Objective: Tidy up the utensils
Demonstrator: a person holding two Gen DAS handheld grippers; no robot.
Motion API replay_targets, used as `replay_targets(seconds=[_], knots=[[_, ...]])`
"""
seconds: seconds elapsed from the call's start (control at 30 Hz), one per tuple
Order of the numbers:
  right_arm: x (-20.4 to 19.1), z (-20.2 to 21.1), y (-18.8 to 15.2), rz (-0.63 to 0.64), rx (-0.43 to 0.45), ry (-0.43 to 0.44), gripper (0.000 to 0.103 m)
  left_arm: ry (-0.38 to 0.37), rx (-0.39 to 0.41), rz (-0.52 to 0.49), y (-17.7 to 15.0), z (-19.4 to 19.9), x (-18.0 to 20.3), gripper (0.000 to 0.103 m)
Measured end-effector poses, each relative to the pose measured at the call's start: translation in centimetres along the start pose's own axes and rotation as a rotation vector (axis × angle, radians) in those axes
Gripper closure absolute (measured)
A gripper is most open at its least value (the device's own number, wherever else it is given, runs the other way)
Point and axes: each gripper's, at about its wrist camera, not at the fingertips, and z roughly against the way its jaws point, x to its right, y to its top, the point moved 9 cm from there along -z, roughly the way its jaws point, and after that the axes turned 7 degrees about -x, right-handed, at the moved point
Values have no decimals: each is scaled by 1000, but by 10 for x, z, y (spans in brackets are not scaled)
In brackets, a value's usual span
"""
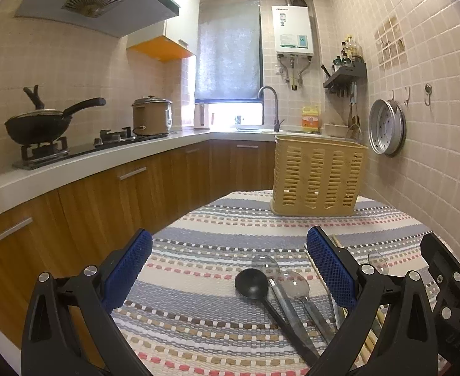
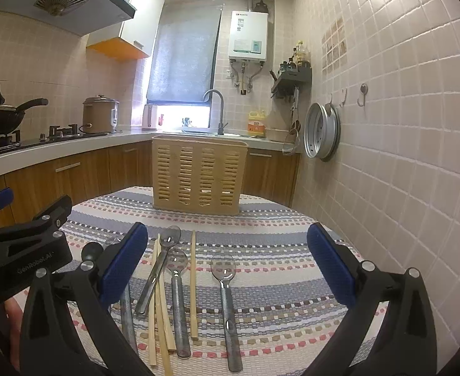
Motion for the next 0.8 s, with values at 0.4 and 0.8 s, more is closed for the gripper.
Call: replay_targets(seconds=[0.4,0.8], knots=[[7,1,2,-27,10,-6,6,0,15,4,0,3,-1,7],[2,1,1,-9,8,-8,6,-2,14,8,0,4,-1,7]])
